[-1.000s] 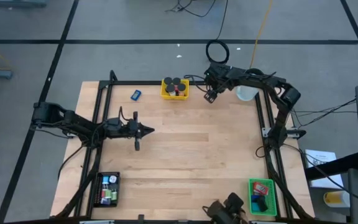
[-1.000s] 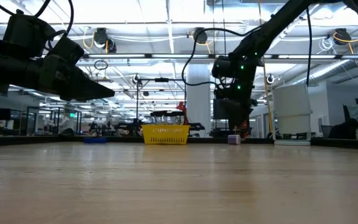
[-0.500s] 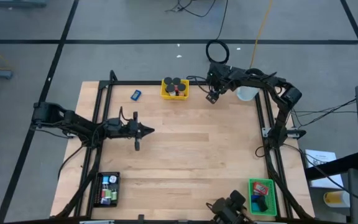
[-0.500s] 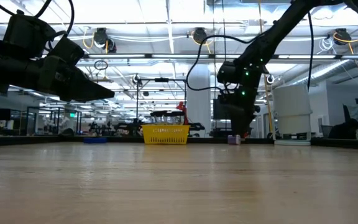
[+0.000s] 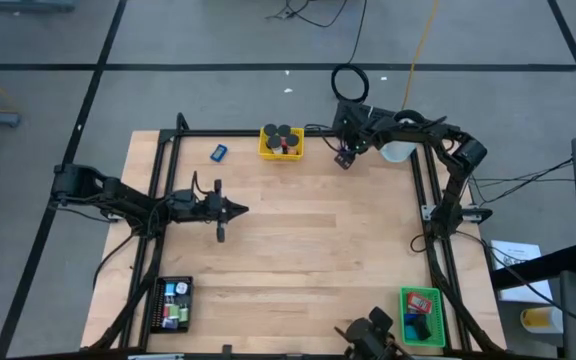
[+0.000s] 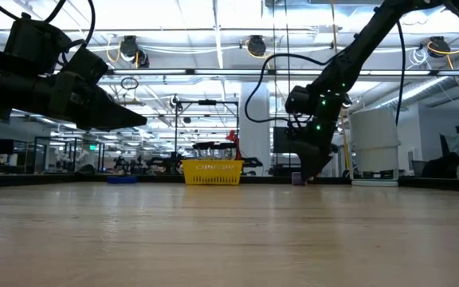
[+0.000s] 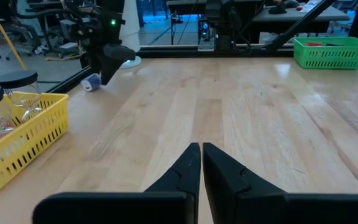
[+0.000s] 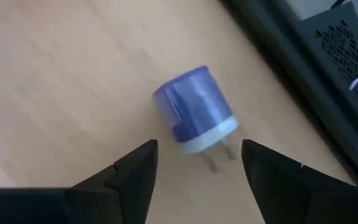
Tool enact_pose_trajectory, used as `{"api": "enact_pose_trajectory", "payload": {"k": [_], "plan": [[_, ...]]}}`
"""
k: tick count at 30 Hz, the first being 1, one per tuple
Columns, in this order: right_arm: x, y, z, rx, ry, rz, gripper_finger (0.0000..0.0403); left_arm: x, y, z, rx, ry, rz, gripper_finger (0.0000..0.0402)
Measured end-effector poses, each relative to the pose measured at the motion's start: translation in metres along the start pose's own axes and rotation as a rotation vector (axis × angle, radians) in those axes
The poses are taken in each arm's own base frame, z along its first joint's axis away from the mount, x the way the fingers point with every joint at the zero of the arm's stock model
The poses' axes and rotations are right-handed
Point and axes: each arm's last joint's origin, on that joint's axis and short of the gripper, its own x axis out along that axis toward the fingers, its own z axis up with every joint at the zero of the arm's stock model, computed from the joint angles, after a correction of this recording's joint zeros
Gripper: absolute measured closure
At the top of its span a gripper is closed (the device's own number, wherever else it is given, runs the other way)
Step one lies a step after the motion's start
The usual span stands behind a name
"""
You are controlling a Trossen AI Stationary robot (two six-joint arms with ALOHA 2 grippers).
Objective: Pick & Place Office items
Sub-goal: Put the purple charger adapter into the black bin
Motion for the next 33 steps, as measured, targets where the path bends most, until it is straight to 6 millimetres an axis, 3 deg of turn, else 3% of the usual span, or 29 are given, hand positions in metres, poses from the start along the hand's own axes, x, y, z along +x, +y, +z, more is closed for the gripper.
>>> {"api": "enact_pose_trajectory", "payload": {"k": [11,18,24,33], "plan": [[0.001,0.012,0.003,-0.059,-0.041,0.079,0.0238,0.000,0.000,0.000,0.001,0.002,0.000,0.0398],[0.000,0.020,0.008,-0.094,-0.086,0.062,0.0213,0.000,0.000,0.000,0.000,0.002,0.000,0.0376],[0.005,0.025,0.003,-0.169,-0.121,0.108,0.0185,0.000,0.000,0.000,-0.002,0.002,0.000,0.0385],[0.011,0.028,-0.004,-0.222,-0.177,0.150,0.0226,0.000,0.000,0.000,0.001,0.003,-0.001,0.0388]]}}
